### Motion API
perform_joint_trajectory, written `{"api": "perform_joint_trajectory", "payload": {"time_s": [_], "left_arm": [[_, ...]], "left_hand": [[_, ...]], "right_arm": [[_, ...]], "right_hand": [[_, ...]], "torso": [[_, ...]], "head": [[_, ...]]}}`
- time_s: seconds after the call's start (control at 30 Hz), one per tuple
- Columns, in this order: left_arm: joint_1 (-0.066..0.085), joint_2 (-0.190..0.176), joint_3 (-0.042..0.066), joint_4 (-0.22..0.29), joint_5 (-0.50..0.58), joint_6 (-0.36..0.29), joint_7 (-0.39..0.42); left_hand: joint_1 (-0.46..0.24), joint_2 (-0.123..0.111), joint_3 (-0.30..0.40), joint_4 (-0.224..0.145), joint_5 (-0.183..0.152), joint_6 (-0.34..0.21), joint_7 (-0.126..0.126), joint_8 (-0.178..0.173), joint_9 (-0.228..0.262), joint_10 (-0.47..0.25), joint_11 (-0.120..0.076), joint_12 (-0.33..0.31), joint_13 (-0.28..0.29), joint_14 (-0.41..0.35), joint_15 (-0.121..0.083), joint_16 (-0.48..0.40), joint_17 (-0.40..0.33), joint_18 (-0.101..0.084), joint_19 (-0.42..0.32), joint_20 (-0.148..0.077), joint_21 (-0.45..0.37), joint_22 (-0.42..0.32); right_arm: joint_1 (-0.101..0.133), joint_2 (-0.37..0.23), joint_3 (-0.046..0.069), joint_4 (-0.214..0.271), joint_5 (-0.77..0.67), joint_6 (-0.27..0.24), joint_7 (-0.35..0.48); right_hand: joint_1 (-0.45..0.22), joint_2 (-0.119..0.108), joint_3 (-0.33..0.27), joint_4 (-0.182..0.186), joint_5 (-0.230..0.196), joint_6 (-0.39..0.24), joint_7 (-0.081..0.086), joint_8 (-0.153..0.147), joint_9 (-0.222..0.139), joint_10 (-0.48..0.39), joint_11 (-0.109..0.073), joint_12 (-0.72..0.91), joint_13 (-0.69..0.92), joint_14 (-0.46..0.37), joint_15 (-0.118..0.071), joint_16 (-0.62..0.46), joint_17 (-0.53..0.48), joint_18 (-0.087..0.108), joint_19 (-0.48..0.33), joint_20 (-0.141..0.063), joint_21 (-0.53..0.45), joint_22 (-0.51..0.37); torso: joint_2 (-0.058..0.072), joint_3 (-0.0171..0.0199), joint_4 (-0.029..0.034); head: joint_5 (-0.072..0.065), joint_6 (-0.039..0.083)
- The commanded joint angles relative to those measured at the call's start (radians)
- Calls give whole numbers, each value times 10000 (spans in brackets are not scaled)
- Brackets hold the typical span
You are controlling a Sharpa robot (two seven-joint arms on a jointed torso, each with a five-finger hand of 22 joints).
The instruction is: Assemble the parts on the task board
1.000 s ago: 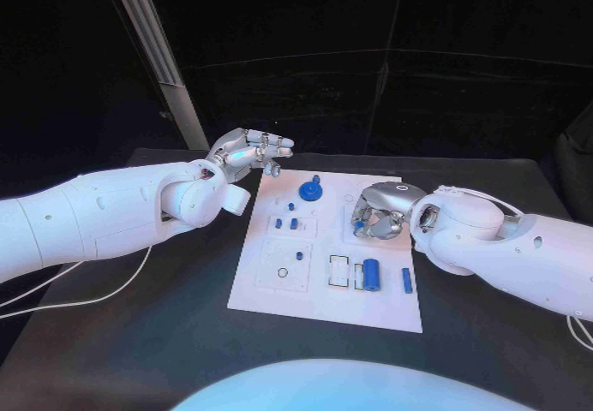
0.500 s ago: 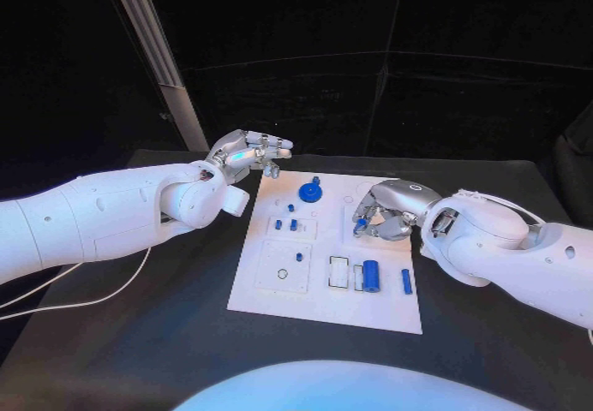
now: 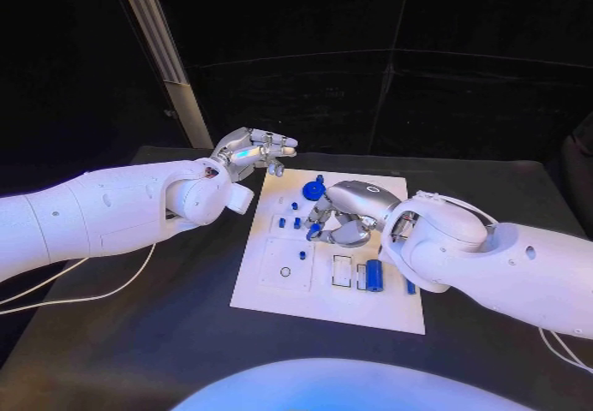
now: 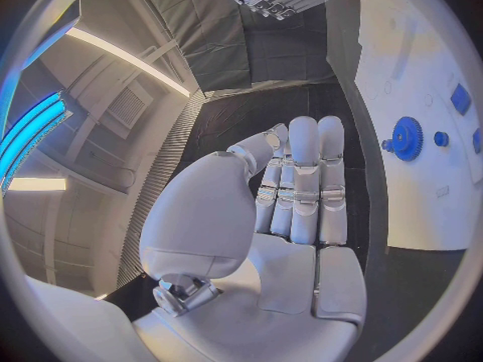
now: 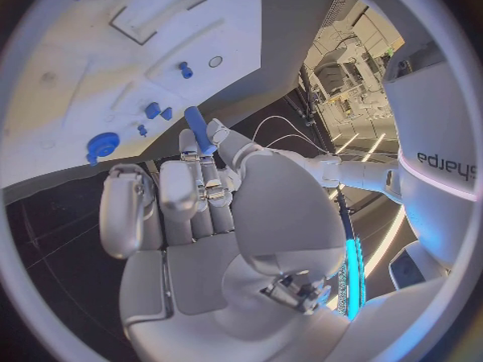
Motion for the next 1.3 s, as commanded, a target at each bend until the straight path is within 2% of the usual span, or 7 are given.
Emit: {"api": "perform_joint_trajectory", "payload": {"time_s": [0.03, 0.13, 0.43, 0.87, 1.3], "left_arm": [[18, 44, 9, 3, 34, 142, 32], [18, 64, 9, -4, 34, 147, 32], [19, 114, 10, -18, 34, 161, 31], [19, 157, 10, -36, 34, 179, 25], [19, 176, 10, -54, 34, 195, 13]], "left_hand": [[29, 57, -5, -59, -53, 36, 34, -68, 15, -62, 10, 36, 16, -14, -5, -67, -9, 59, 24, -43, -50, 3], [29, 57, -5, -59, -53, 36, 34, -68, 15, -62, 10, 36, 16, -14, -5, -67, -9, 59, 24, -43, -50, 3], [19, 57, -10, -58, -56, 36, 35, -70, 16, -66, 13, 38, 19, -16, -3, -69, -11, 58, 23, -42, -51, 3], [19, 57, -10, -58, -56, 36, 35, -70, 16, -66, 13, 38, 19, -16, -3, -69, -11, 58, 23, -42, -51, 3], [19, 57, -10, -58, -56, 36, 35, -70, 16, -66, 13, 38, 19, -16, -3, -69, -11, 58, 23, -42, -51, 3]], "right_arm": [[-82, 331, -4, -209, 191, 177, 448], [-231, 654, -8, -428, 144, 418, 514], [-651, 1403, -23, -1067, -187, 1099, 530], [-828, 1851, -51, -1578, -502, 1525, 461], [-894, 1999, -66, -1718, -596, 1816, 501]], "right_hand": [[75, 73, 66, -6, 30, 101, -89, 20, 169, -26, 20, -35, -17, 91, -80, -24, -17, -135, 0, -42, 2, 449], [79, 75, 79, -17, 30, 86, -81, 3, 168, -47, 27, -38, -21, 85, -75, -27, -27, -134, -5, -41, -3, 444], [76, 78, 105, -39, 29, 47, -58, -38, 164, -103, 48, -42, -29, 71, -60, -36, -51, -127, -26, -34, -27, 416], [76, 80, 129, -63, 31, 22, -43, -67, 163, -148, 63, -43, -34, 63, -47, -34, -57, -125, -37, -26, -38, 405], [76, 78, 146, -83, 32, 6, -33, -86, 163, -180, 73, -43, -36, 56, -38, -40, -73, -123, -43, -19, -43, 400]], "torso": [[5, -13, 4], [-1, -13, -22], [-7, -5, 3], [-1, 3, -8], [-1, 4, -18]], "head": [[26, -38], [101, -64], [180, -118], [291, -202], [359, -272]]}}
